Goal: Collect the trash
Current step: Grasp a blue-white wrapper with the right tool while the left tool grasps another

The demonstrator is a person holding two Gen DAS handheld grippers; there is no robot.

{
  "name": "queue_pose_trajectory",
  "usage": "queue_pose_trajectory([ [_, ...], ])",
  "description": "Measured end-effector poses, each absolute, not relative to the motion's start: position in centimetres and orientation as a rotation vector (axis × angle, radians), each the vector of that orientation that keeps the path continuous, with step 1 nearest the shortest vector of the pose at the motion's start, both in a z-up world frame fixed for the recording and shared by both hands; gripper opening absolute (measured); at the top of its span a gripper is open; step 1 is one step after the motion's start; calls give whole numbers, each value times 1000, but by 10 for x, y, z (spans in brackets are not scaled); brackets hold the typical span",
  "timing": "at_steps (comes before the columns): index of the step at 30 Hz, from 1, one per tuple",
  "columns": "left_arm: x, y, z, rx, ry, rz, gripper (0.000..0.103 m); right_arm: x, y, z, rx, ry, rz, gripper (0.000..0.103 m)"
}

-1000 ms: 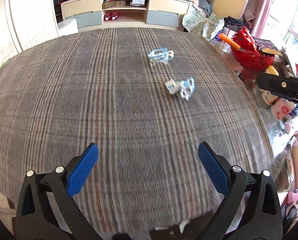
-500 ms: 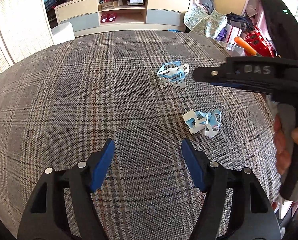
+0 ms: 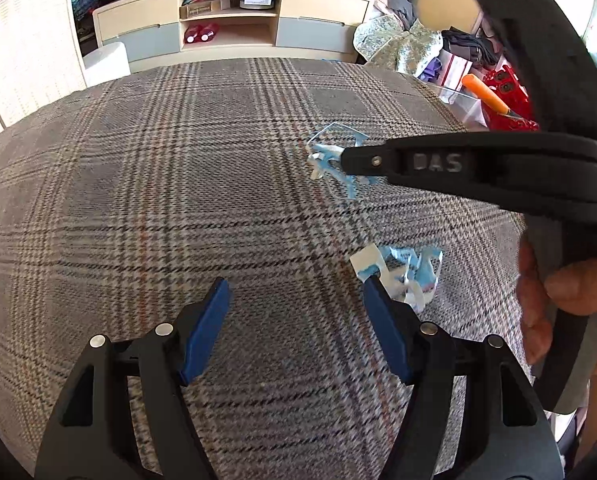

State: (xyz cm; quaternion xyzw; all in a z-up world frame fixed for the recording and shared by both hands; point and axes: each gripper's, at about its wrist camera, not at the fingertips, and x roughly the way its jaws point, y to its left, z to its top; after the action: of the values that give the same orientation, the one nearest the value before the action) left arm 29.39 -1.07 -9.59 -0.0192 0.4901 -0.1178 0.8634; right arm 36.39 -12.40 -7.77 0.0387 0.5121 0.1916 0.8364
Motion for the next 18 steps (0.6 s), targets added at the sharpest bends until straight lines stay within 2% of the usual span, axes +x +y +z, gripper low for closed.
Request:
queue_pose_trajectory([
  [18, 306, -75, -102, -57, 1022, -368, 65, 347, -223, -66, 54, 1034, 254, 6],
])
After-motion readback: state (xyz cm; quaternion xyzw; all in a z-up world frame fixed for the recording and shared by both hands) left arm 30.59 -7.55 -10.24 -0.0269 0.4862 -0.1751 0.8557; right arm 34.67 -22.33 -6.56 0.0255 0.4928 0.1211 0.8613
